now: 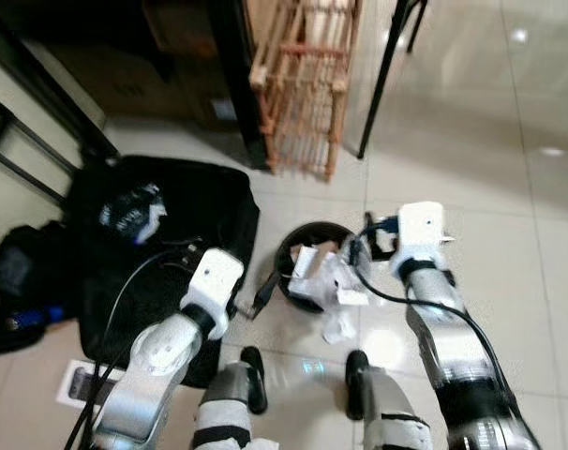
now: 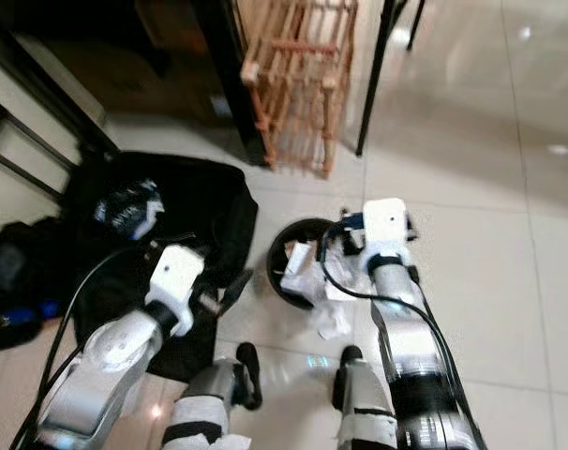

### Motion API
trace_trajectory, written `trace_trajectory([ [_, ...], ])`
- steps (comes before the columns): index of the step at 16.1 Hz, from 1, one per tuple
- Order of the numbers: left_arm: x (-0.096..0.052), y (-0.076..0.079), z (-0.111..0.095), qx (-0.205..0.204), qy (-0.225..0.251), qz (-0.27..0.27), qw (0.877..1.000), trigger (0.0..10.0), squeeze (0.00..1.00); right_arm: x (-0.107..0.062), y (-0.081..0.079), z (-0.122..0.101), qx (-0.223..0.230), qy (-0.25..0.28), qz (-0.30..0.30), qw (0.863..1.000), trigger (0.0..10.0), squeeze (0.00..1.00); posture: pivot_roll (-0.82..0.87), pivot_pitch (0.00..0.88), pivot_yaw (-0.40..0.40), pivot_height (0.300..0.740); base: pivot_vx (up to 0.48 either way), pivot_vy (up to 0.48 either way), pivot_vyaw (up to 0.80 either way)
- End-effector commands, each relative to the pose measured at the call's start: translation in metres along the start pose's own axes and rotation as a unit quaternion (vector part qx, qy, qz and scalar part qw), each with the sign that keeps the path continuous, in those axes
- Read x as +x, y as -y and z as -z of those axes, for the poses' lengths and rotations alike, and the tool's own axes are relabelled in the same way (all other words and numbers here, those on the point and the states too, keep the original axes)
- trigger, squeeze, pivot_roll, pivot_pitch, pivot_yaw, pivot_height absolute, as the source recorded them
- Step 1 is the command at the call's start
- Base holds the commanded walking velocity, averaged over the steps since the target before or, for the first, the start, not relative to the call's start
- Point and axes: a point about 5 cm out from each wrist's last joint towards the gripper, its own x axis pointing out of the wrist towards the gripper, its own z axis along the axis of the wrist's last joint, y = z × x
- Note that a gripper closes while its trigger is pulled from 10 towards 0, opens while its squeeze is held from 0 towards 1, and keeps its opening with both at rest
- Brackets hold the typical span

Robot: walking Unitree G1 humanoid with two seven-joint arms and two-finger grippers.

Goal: Picking trash to rubbish bin

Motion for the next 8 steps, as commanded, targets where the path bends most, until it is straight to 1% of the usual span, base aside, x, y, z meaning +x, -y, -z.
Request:
trace_trajectory([
  [1, 0.002, -0.003, 0.005, 0.003, -0.007, -0.014, 1.000, 10.0, 0.00, -0.006, 0.003, -0.004, -0.001, 0.006, 0.022, 1.000, 10.0, 1.00, 0.06, 0.191, 0.117, 0.740, 0.000, 0.000, 0.00],
  [4, 0.017, -0.007, -0.001, -0.011, 0.014, -0.026, 0.999, 10.0, 0.00, -0.021, 0.015, -0.007, 0.025, -0.006, 0.073, 0.997, 10.0, 1.00, 0.03, 0.149, 0.102, 0.740, 0.000, 0.000, 0.00],
  [5, 0.018, -0.007, -0.001, -0.012, 0.017, -0.026, 0.999, 10.0, 0.00, -0.023, 0.017, -0.007, 0.027, -0.007, 0.079, 0.996, 10.0, 1.00, 0.03, 0.149, 0.102, 0.740, 0.000, 0.000, 0.00],
  [7, 0.023, -0.003, -0.006, -0.031, 0.033, -0.033, 0.998, 10.0, 0.00, -0.042, 0.023, -0.011, 0.024, -0.003, 0.102, 0.994, 10.0, 1.00, 0.01, 0.121, 0.071, 0.740, 0.000, 0.000, 0.00],
  [8, 0.023, -0.002, -0.006, -0.032, 0.036, -0.033, 0.998, 10.0, 0.00, -0.046, 0.024, -0.012, 0.025, -0.003, 0.103, 0.994, 10.0, 1.00, 0.00, 0.122, 0.067, 0.740, 0.000, 0.000, 0.00],
])
